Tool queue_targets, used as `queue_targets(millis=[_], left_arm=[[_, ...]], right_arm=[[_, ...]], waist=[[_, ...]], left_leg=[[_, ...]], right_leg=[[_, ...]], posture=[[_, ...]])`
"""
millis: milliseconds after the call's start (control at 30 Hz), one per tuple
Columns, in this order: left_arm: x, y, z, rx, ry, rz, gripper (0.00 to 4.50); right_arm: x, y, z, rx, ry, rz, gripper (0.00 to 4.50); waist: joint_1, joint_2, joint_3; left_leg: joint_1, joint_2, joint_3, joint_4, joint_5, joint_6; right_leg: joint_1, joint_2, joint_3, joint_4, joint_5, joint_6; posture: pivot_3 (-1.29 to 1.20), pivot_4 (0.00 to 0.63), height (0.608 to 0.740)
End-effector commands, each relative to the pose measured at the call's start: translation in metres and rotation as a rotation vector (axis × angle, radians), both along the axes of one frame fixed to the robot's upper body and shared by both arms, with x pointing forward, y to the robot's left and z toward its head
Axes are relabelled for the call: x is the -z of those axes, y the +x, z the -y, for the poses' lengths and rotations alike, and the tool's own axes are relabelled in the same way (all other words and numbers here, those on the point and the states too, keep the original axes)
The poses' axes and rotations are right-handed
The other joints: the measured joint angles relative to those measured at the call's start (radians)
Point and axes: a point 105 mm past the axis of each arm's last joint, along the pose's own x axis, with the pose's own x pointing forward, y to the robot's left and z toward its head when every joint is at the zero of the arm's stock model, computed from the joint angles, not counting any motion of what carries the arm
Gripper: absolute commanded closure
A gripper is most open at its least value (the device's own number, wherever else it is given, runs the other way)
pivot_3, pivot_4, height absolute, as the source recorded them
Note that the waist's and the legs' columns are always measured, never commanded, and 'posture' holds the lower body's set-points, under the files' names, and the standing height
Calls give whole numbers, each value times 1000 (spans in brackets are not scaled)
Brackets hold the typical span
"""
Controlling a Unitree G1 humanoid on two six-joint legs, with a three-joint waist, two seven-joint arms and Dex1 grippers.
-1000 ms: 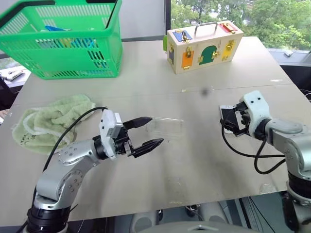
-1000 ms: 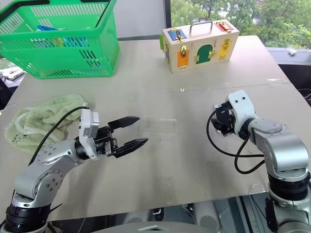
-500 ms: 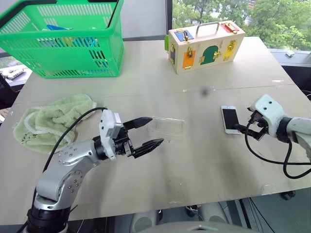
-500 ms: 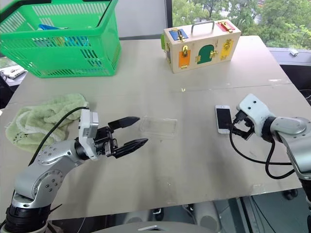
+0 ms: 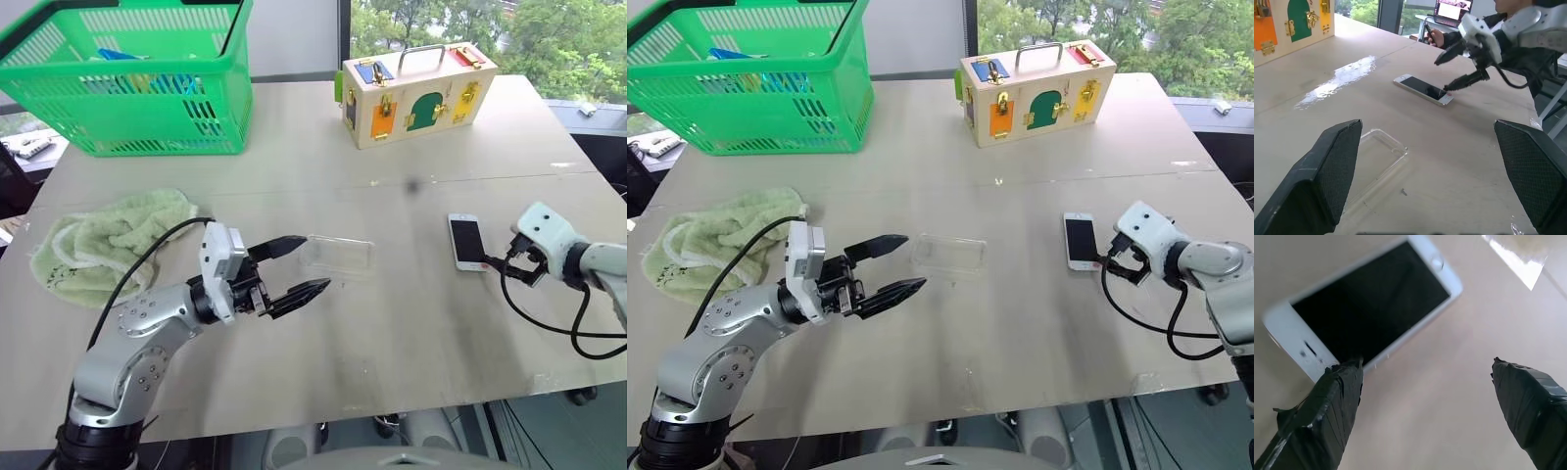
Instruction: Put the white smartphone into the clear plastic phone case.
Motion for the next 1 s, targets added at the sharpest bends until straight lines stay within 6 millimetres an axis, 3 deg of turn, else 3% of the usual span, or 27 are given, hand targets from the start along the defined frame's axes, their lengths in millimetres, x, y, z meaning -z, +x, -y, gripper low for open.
queue_targets(millis=[33,400,667,833,1000], left_arm=[[-9,-4,3,13,-3,55,0],[-5,-5,4,16,1,48,0],[-7,-1,0,17,12,54,0],[-6,0,2,25,13,54,0],[-6,1,0,23,15,59,0]], right_arm=[[3,0,3,-11,-58,13,27],[10,0,-10,-36,-62,12,27],[-9,-1,9,51,-90,59,27],[2,-8,16,65,-130,14,27],[10,-16,-10,-12,-50,-58,27]], waist=[[1,0,0],[2,-3,-2],[11,-3,-2],[15,-3,-2],[14,-3,-2]], left_leg=[[0,0,0,0,0,0],[3,0,0,1,0,0],[4,0,2,1,0,0],[4,0,3,1,0,0],[4,0,3,1,0,0]], right_leg=[[0,0,0,0,0,0],[2,0,1,2,0,0],[1,0,2,4,0,0],[1,0,3,4,0,0],[1,0,3,5,0,0]], posture=[[0,150,740],[0,150,740],[0,150,740],[0,150,740],[0,150,740]])
